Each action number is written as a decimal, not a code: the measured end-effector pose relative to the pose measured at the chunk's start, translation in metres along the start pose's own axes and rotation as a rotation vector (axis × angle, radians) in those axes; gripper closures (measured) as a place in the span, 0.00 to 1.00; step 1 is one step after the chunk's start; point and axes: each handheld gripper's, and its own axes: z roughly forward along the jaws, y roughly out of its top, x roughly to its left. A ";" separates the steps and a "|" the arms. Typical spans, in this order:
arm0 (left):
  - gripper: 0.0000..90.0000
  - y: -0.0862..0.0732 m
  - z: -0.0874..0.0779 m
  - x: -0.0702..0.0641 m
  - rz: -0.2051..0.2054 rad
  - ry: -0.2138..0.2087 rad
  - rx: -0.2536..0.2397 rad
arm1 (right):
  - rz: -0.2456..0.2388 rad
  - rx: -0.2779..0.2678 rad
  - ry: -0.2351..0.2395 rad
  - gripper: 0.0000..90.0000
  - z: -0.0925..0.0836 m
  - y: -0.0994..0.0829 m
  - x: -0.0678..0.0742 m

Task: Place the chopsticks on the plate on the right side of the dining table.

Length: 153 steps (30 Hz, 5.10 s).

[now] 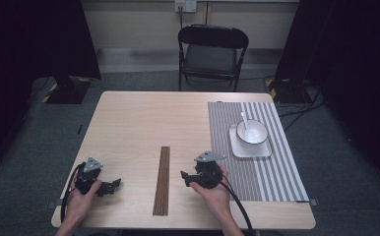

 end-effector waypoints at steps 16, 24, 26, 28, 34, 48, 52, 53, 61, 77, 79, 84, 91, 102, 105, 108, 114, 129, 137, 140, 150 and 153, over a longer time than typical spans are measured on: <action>0.00 0.000 0.000 0.000 -0.003 0.001 -0.002 | -0.074 0.034 0.066 0.56 0.035 0.003 0.032; 0.00 0.000 0.000 -0.001 -0.002 0.001 -0.001 | -0.096 0.046 0.093 0.64 0.043 -0.001 0.044; 0.00 0.000 0.000 -0.001 -0.002 0.001 -0.001 | -0.094 0.052 0.095 0.65 0.045 -0.001 0.045; 0.00 0.000 0.000 -0.001 -0.002 0.001 -0.002 | -0.100 0.056 0.091 0.66 0.047 -0.002 0.046; 0.00 0.000 0.000 -0.001 -0.002 0.001 -0.002 | -0.096 0.063 0.087 0.70 0.049 -0.005 0.046; 0.00 0.000 0.000 -0.001 -0.002 0.001 -0.002 | -0.099 0.068 0.047 0.82 0.048 -0.009 0.037; 0.00 0.000 0.000 -0.001 -0.002 0.001 -0.002 | -0.076 0.054 0.026 0.85 0.048 -0.008 0.025; 0.00 0.000 0.000 -0.001 -0.002 0.002 -0.002 | -0.068 0.057 0.017 0.86 0.048 -0.008 0.023; 0.00 0.000 0.000 -0.001 -0.003 0.001 -0.003 | -0.029 0.043 -0.023 0.90 0.049 -0.006 0.008; 0.00 0.000 -0.001 -0.001 0.001 0.003 -0.001 | -0.031 0.066 -0.097 0.87 0.051 -0.002 0.005; 0.00 0.000 -0.001 -0.001 0.000 0.003 -0.001 | -0.035 0.065 -0.100 0.83 0.046 -0.006 0.007; 0.00 0.000 -0.001 -0.001 0.001 0.003 -0.001 | -0.039 0.074 -0.086 0.83 0.035 -0.014 0.009; 0.00 0.000 -0.001 -0.001 0.002 0.006 -0.001 | -0.003 0.078 -0.088 0.91 0.026 -0.020 0.010; 0.00 0.000 -0.001 -0.001 0.002 0.006 -0.001 | -0.010 0.103 -0.096 0.91 0.034 -0.010 0.005; 0.00 0.000 -0.001 -0.001 0.002 0.006 -0.001 | -0.014 0.121 -0.090 0.91 0.035 -0.008 0.004; 0.00 0.000 -0.001 -0.001 0.002 0.006 -0.001 | -0.022 0.124 -0.099 0.92 0.036 -0.007 0.006; 0.00 0.000 -0.001 -0.001 0.002 0.006 -0.001 | -0.016 0.124 -0.104 0.93 0.036 -0.006 0.007; 0.00 0.000 -0.001 -0.001 0.000 0.004 -0.002 | 0.018 0.108 -0.099 0.94 0.038 -0.007 0.007; 0.00 0.000 -0.001 -0.001 0.001 0.005 -0.001 | 0.030 0.095 -0.094 0.94 0.036 -0.006 0.006; 0.00 0.000 -0.001 -0.001 0.001 0.006 -0.001 | 0.031 0.079 -0.089 0.94 0.035 -0.006 0.005; 0.00 0.000 -0.001 -0.001 0.002 0.006 -0.001 | 0.041 0.065 -0.092 0.94 0.030 -0.002 0.001; 0.00 0.000 -0.001 -0.001 0.002 0.006 -0.001 | 0.038 0.056 -0.092 0.94 0.028 -0.001 -0.002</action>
